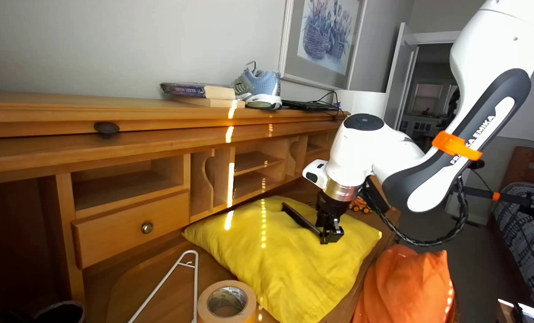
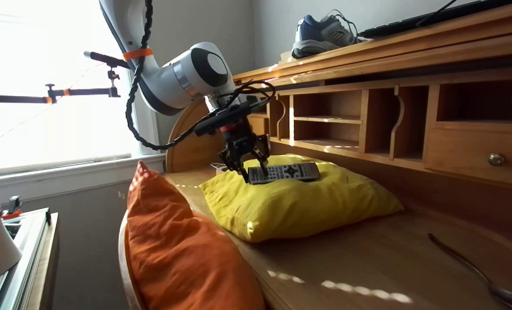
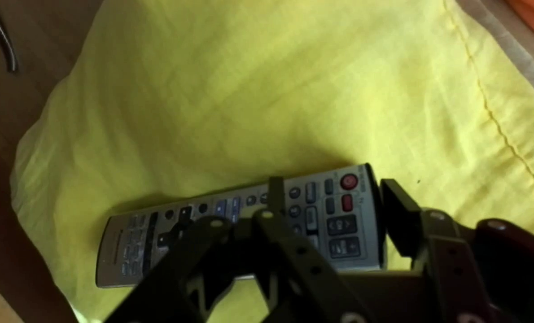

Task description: Put the remote on the pillow upside down

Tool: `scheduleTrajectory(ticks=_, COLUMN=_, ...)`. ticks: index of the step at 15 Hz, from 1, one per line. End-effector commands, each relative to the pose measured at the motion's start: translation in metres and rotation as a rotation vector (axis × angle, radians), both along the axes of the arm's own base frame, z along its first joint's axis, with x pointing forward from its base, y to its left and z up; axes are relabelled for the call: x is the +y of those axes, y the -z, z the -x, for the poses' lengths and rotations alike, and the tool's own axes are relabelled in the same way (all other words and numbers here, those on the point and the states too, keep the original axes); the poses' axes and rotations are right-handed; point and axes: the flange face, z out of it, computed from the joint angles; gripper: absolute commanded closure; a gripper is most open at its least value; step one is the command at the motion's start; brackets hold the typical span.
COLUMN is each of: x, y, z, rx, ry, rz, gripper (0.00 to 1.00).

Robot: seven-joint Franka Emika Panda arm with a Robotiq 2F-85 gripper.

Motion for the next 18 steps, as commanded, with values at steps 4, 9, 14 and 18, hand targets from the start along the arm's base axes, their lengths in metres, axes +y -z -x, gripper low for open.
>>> scheduleTrajectory(ticks=4, x=0.01, y=-0.001, z=-0.001, rx=-0.05, ry=-0.001, rz=-0.056, gripper=0.21)
scheduleTrajectory(ticks=9, x=0.018, y=-0.014, z=-0.005, rx=-0.07, ry=0.084, rz=-0.105, gripper=0.05)
scheduleTrajectory(ticks=14, x=0.024, y=-0.031, z=-0.009, rx=-0.11, ry=0.201, rz=-0.177, gripper=0.0)
scheduleTrajectory(ticks=18, x=0.014, y=-0.062, z=-0.014, rx=-0.185, ry=0.411, rz=-0.252, gripper=0.0)
